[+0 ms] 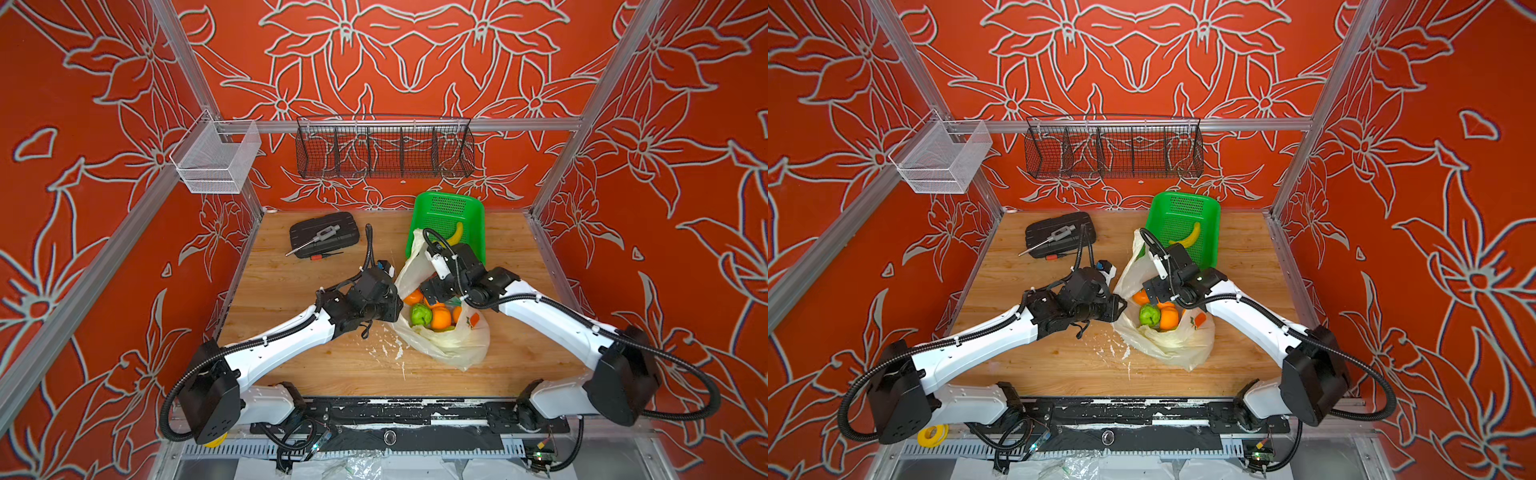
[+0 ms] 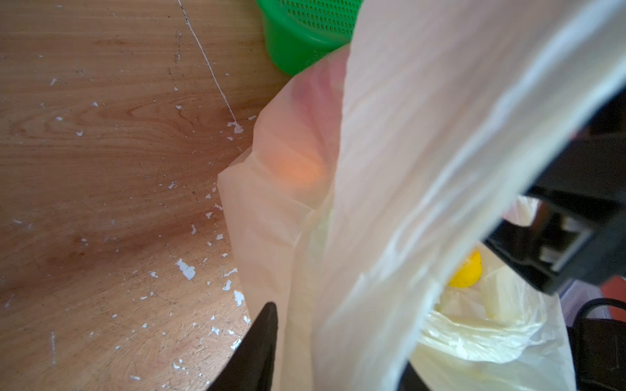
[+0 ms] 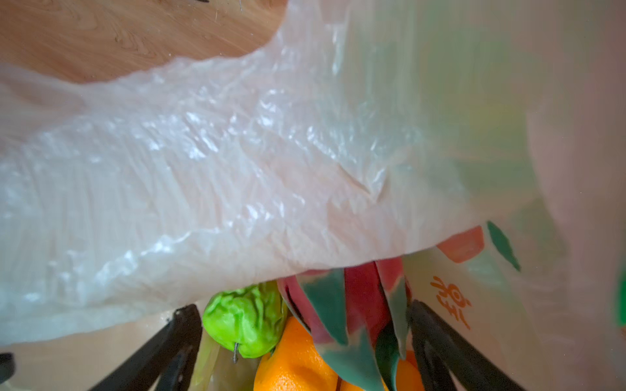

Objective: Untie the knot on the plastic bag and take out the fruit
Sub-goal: 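Grasp the red dragon fruit inside the bag with the right gripper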

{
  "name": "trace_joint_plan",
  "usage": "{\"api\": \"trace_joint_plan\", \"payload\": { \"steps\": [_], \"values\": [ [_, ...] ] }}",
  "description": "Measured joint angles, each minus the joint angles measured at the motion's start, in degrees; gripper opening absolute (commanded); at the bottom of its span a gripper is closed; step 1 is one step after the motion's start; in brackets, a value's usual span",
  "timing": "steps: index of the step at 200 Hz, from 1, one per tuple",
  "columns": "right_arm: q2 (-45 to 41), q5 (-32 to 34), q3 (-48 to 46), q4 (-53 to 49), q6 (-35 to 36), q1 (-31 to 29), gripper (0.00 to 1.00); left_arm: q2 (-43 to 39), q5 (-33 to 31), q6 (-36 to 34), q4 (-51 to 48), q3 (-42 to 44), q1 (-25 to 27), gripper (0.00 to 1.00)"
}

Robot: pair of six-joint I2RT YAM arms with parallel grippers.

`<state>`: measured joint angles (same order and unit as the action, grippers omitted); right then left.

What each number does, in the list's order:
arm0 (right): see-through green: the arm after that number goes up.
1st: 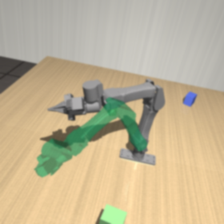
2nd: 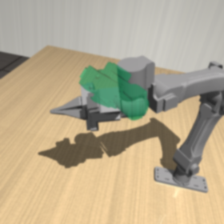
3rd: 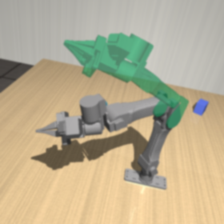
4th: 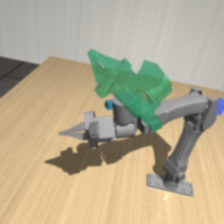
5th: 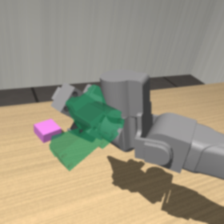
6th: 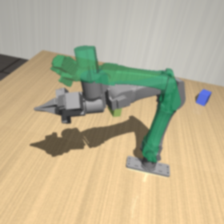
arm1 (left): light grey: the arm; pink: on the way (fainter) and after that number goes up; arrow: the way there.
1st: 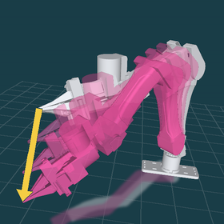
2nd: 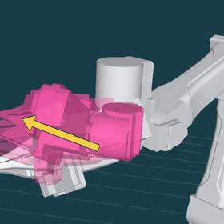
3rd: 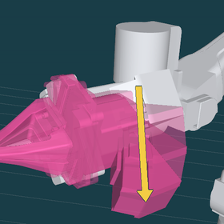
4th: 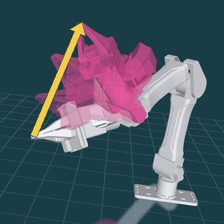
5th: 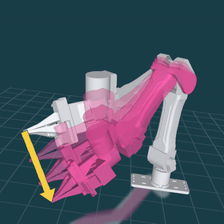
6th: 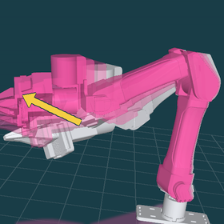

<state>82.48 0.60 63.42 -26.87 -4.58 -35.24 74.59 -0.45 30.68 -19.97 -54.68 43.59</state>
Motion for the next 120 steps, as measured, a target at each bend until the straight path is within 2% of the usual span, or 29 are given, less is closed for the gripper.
{"api": "trace_joint_plan", "payload": {
  "steps": [54, 94, 109, 120],
  "values": [
    [6.75, -0.70, 2.82, -0.94, 3.41, 2.16, 0.97, 0.85, -0.74, 0.87, -0.52, -1.03, -0.42, 0.31],
    [11.19, -2.99, 4.57, -0.94, 4.63, 2.82, 0.96, 1.33, -0.76, 0.90, -0.55, -1.64, -0.83, 0.30],
    [12.70, -3.93, 4.70, -0.92, 4.74, 2.78, 0.95, 1.42, -0.76, 0.90, -0.57, -1.64, -0.85, 0.29],
    [13.27, -4.48, 4.70, -0.98, 4.81, 2.80, 0.90, 1.46, -0.76, 0.90, -0.57, -1.64, -0.85, 0.29]
  ]
}}
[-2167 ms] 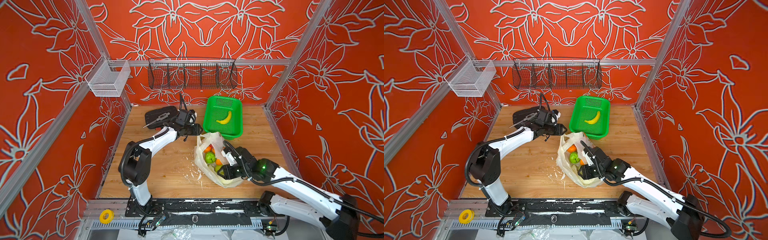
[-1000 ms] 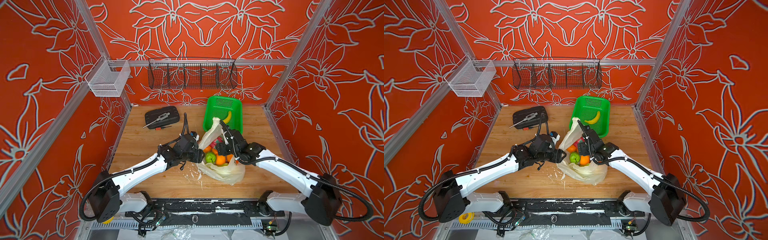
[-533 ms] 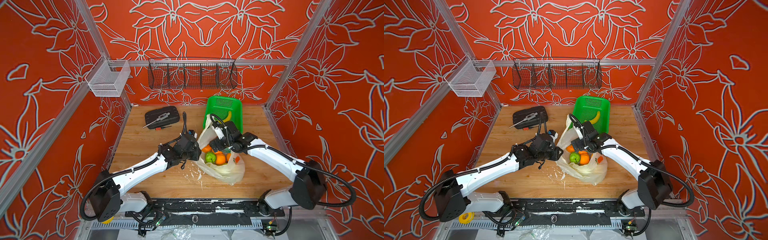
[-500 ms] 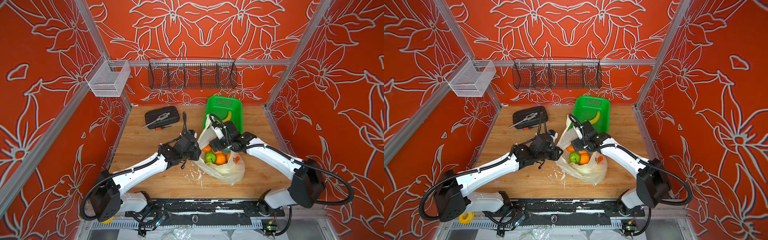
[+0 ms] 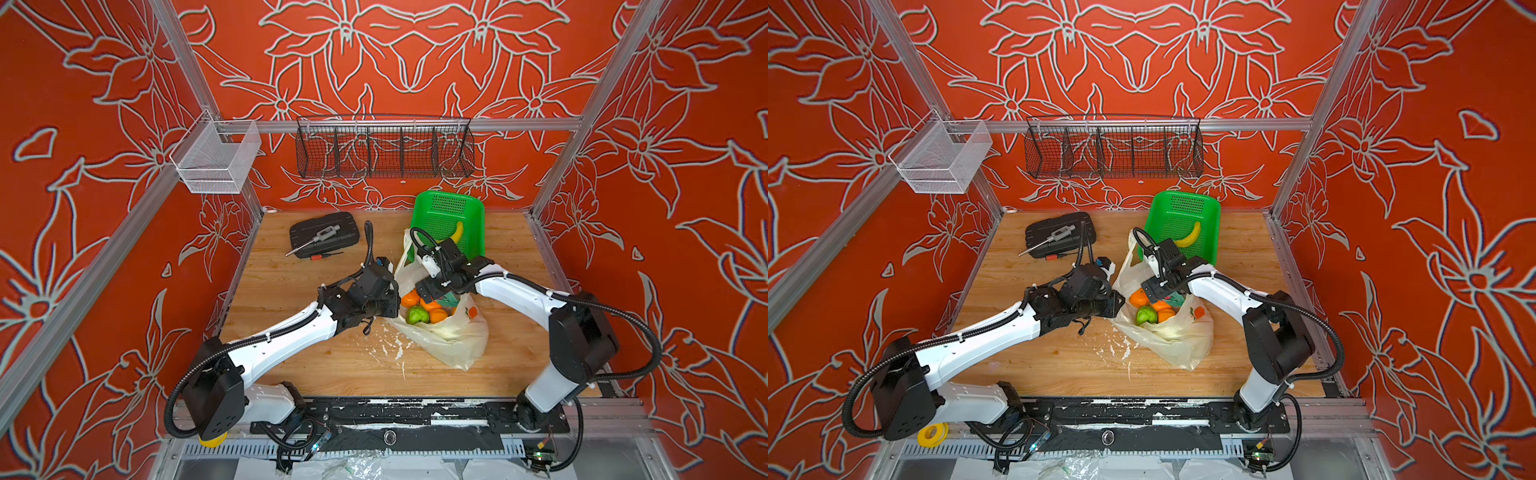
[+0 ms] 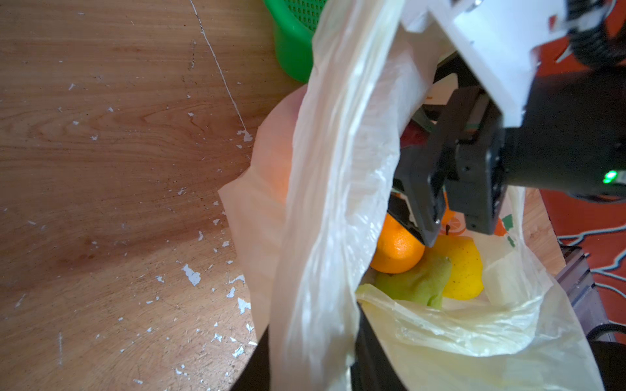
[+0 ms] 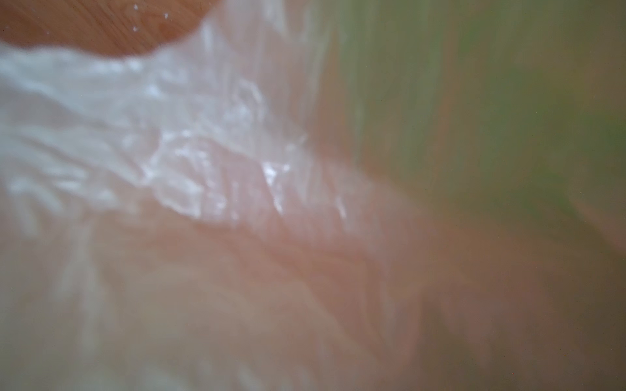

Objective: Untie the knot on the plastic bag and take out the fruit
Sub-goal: 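Grasp the red dragon fruit inside the bag with the right gripper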

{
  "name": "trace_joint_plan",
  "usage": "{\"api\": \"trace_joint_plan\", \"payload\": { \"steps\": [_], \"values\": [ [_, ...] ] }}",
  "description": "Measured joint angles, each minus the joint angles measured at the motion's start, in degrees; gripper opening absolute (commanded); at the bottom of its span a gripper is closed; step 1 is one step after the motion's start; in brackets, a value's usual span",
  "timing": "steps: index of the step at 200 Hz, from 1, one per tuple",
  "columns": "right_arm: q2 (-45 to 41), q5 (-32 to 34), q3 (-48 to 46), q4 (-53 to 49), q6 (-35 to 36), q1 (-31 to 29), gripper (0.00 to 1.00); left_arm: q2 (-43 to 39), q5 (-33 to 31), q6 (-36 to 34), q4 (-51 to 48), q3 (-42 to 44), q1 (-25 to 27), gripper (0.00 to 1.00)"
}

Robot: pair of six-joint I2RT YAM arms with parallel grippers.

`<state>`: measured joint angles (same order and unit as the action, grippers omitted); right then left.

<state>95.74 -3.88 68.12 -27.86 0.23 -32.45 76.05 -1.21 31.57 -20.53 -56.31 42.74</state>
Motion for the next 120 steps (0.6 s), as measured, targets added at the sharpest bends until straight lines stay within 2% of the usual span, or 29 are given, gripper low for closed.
{"api": "trace_joint_plan", "payload": {
  "steps": [32, 62, 120],
  "values": [
    [0.04, -1.42, 0.00, 0.13, 0.50, 0.00, 0.66, 0.04, -0.02, 0.04, 0.00, 0.00, -0.09, 0.29],
    [-1.92, -3.69, -1.64, 0.42, 0.70, -0.02, 0.51, 0.07, -0.15, 0.50, -0.02, 0.00, -0.52, 0.29],
    [-12.70, -6.56, -6.43, -1.16, 0.74, -1.44, 0.45, 0.24, -0.48, 0.61, -0.13, -2.34, -2.56, 0.29]
  ]
}}
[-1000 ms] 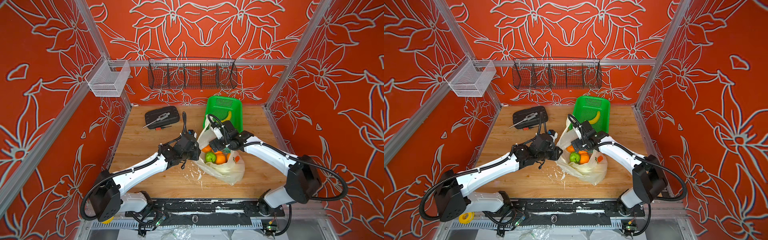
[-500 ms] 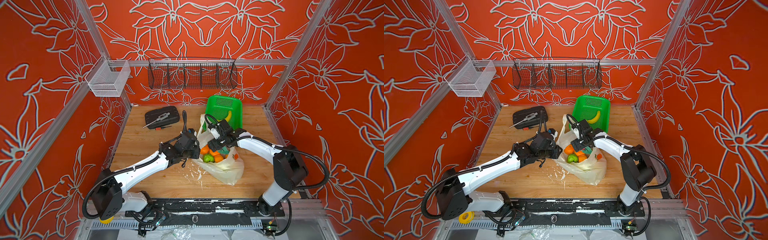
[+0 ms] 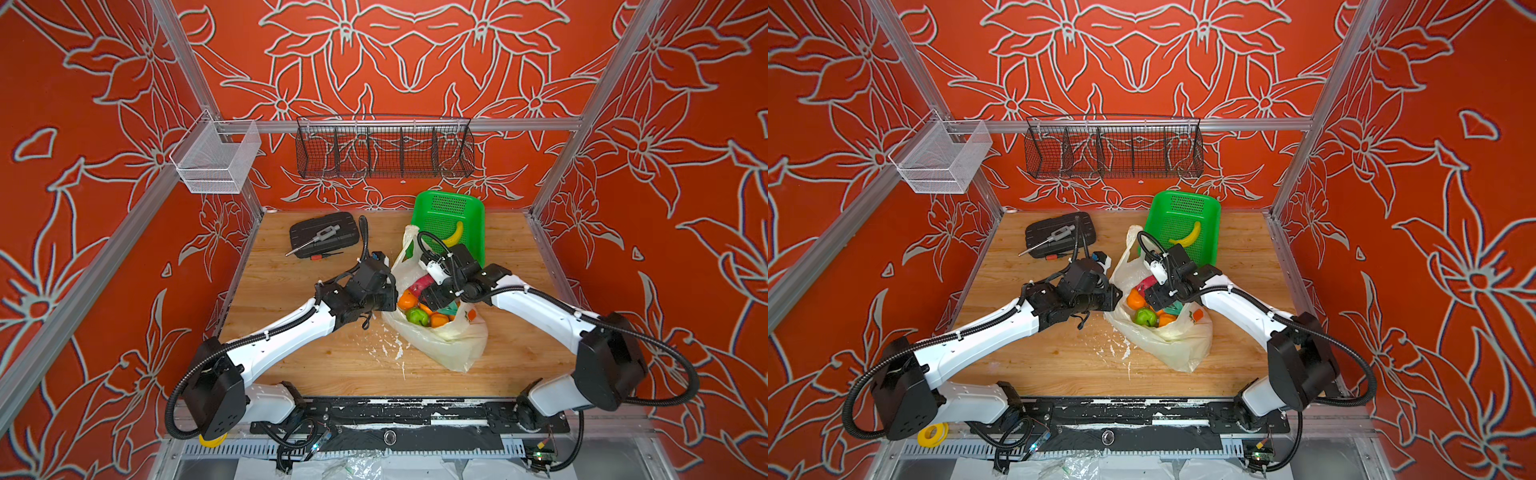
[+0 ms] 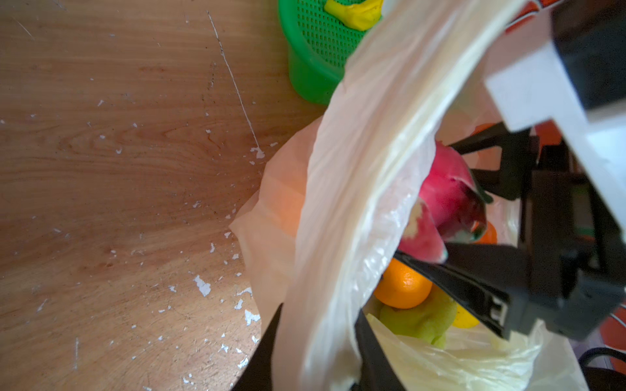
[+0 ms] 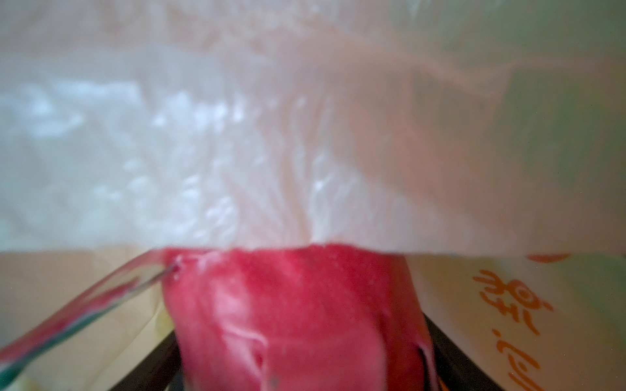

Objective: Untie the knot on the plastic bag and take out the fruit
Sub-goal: 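Grasp the red dragon fruit inside the bag with the right gripper, then lift the dragon fruit out of the bag with the right gripper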

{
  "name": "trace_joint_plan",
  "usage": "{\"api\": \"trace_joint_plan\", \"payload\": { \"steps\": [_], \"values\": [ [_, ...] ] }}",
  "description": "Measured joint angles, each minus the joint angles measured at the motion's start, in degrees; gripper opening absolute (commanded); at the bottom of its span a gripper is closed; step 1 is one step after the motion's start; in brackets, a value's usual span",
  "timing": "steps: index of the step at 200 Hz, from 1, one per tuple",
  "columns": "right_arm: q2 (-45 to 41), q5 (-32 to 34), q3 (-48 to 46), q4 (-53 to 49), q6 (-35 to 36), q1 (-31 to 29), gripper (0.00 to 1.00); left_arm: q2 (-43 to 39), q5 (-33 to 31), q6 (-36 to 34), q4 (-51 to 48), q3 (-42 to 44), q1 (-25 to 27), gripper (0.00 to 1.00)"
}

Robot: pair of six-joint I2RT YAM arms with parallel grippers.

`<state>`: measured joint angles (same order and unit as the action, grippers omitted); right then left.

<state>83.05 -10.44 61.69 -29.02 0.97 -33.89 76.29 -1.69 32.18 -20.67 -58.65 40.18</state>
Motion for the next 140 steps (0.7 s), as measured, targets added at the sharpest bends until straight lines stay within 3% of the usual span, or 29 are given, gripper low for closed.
{"api": "trace_joint_plan", "payload": {
  "steps": [77, 140],
  "values": [
    [-14.88, -2.80, -6.69, -2.82, 0.00, -2.78, 0.43, 0.48, 0.11, 0.04, 0.37, -0.50, -2.99, 0.25],
    [-24.04, -0.74, -7.37, 8.41, -7.93, -2.75, 0.42, 1.36, 2.95, 1.77, 1.20, 3.78, -3.45, 0.17]
  ]
}}
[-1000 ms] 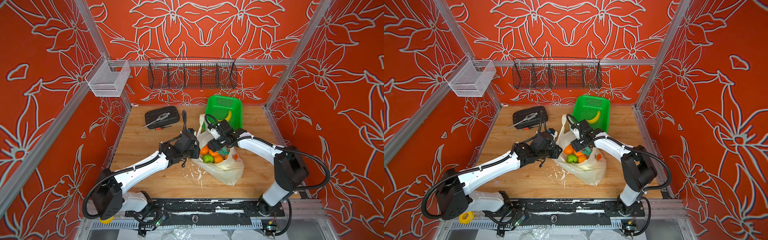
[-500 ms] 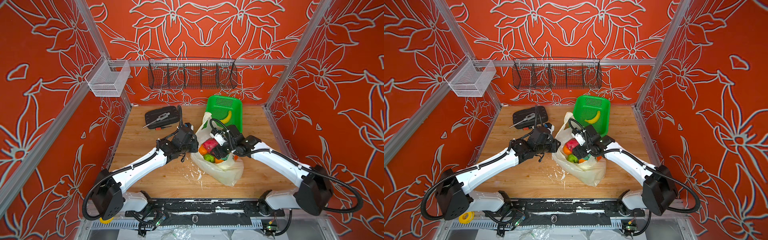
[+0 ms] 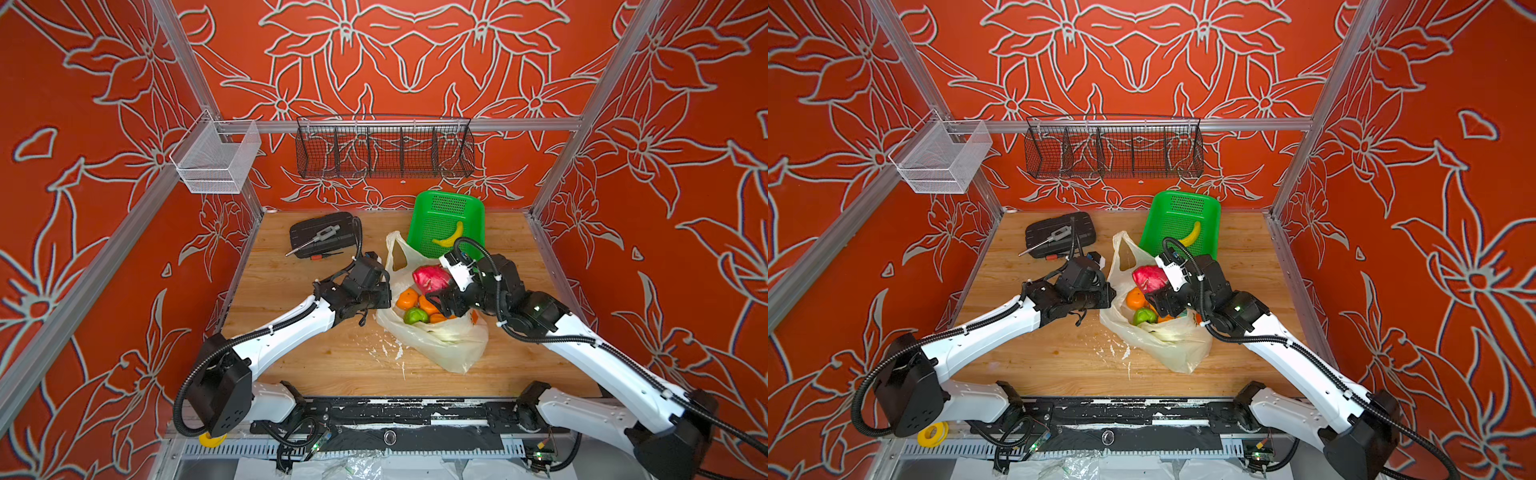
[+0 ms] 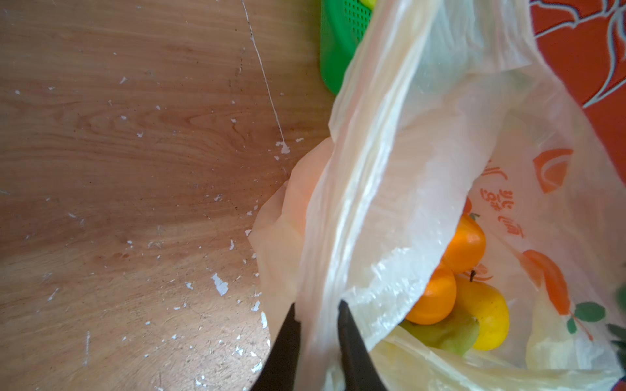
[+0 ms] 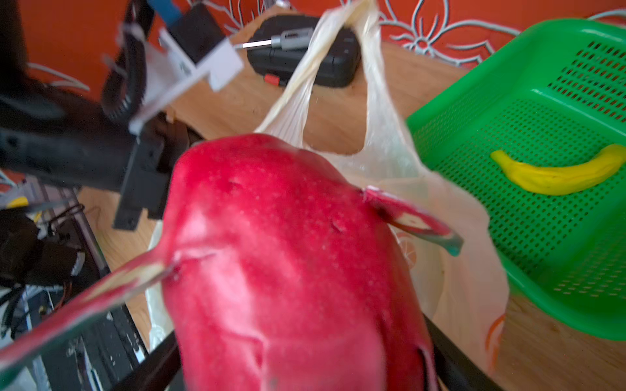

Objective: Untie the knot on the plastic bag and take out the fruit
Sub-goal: 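Lift the dragon fruit out of the bag with the right gripper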

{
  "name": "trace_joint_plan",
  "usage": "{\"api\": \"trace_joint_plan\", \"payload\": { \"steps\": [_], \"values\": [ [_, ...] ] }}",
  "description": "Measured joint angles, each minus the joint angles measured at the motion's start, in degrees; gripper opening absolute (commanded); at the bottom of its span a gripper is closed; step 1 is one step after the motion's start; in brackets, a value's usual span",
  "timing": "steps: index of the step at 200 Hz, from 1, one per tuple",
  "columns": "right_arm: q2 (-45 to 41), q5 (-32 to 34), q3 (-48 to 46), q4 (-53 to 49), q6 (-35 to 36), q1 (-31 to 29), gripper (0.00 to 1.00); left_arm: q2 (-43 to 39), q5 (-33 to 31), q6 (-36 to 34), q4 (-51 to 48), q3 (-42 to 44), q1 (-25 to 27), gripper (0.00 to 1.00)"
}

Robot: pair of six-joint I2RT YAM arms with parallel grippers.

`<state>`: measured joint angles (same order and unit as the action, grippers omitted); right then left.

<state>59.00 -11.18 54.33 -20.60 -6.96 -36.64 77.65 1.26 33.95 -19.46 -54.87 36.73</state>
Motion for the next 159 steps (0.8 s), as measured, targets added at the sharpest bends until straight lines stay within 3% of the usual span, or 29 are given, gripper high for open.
{"api": "trace_joint_plan", "payload": {
  "steps": [82, 141, 159],
  "values": [
    [0.85, 11.39, 1.60, 9.05, -13.31, 3.10, 0.39, -0.02, 1.31, 1.81, 1.11, 6.86, -0.26, 0.05],
    [14.14, 15.50, 12.76, 5.22, -20.46, 13.31, 0.37, -8.44, -1.09, 3.32, -0.66, 13.03, -4.22, 0.04],
    [19.41, 15.78, 15.06, 4.02, -21.40, 15.56, 0.36, -10.08, -1.51, 3.50, -1.22, 13.70, -4.63, 0.13]
  ]
}}
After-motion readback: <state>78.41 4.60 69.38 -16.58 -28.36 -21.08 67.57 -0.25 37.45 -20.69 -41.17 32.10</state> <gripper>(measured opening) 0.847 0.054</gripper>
